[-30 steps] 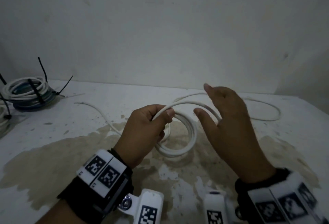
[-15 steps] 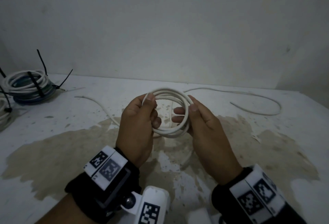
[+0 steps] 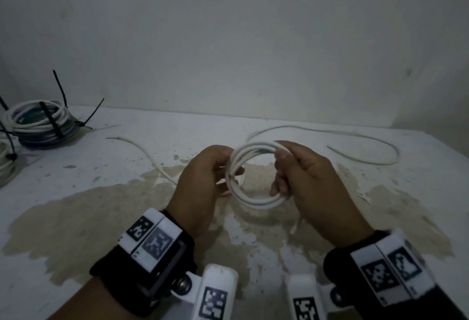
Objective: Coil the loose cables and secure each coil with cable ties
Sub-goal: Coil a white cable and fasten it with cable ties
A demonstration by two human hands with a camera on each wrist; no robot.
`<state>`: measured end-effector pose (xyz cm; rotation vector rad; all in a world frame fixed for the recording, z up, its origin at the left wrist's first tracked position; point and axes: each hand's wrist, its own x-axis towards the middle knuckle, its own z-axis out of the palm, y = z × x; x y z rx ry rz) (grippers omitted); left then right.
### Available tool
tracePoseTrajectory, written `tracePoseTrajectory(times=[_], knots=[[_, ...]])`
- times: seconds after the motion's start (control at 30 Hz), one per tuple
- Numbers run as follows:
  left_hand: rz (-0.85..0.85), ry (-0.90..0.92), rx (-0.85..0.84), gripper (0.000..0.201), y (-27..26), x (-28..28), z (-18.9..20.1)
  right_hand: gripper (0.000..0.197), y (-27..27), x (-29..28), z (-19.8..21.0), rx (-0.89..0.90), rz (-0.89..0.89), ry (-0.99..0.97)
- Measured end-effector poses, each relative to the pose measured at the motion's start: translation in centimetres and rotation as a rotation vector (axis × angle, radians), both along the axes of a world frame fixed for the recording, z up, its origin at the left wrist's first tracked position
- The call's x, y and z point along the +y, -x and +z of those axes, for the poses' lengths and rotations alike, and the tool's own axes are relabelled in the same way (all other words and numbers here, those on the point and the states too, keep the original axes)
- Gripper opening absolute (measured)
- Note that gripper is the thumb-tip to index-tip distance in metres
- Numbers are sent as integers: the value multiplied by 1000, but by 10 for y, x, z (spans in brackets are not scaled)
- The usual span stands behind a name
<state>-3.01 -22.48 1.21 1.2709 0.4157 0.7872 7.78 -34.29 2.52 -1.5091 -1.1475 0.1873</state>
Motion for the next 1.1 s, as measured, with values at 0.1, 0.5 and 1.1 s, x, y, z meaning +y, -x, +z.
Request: tracePoseTrajectory(times=[0.1, 0.5, 1.1], knots=[[20, -381, 151, 31, 5, 2, 5, 27, 2, -2, 2, -168, 75, 124], [-17, 170, -93, 41, -5, -28, 5, 29, 18, 5, -7, 184, -43, -145], [-108, 48, 24, 27, -2, -21, 4, 21, -1, -7, 2, 86, 93, 89]])
